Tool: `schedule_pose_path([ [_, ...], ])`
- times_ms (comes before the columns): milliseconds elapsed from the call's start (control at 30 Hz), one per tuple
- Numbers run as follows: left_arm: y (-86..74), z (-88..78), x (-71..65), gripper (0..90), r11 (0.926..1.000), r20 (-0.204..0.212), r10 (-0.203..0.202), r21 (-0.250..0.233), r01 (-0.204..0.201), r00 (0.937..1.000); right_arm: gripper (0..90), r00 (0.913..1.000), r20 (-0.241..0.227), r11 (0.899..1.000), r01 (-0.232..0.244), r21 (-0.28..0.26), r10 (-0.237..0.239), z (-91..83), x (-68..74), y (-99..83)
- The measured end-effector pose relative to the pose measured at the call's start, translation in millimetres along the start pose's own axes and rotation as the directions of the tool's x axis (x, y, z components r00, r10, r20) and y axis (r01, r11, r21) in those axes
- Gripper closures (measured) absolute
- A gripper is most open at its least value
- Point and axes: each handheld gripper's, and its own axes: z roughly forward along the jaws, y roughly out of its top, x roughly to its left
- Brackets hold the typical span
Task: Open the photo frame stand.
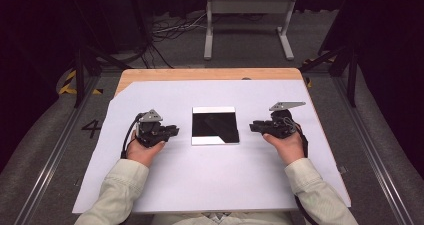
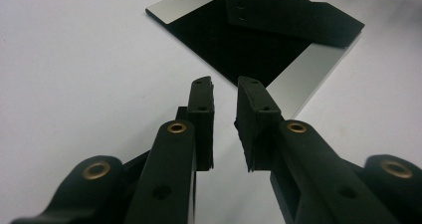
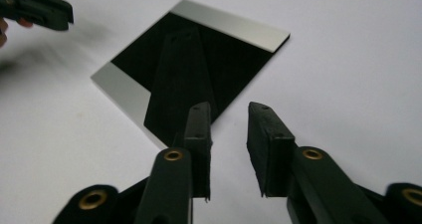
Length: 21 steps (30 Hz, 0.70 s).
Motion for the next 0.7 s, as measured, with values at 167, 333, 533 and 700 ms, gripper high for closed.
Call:
schedule_pose_path([
  [167,0.2,1.2,0.9,77.3,0.9999,0.001,0.011,0.004,-0.011,0.9999,70.2,0.9998,-0.016,0.997,0.008,0.073,-0.007,7.1,-1.4,-1.8],
  [333,-1.0,3.4,1.1,76.5,0.9998,0.015,-0.010,0.015,0.010,0.9998,71.0,0.9983,-0.027,0.989,0.054,0.137,-0.051,15.2,4.2,-1.0],
  [533,-1.3,4.3,1.8,76.4,0.9997,0.015,-0.012,0.020,0.012,0.9998,71.5,0.9949,-0.042,0.977,0.098,0.191,-0.092,23.2,11.7,-1.6],
  [700,-1.5,4.5,2.0,76.2,0.9997,0.016,-0.014,0.019,0.014,0.9998,72.1,0.9911,-0.055,0.965,0.131,0.229,-0.122,31.9,17.3,-2.9],
])
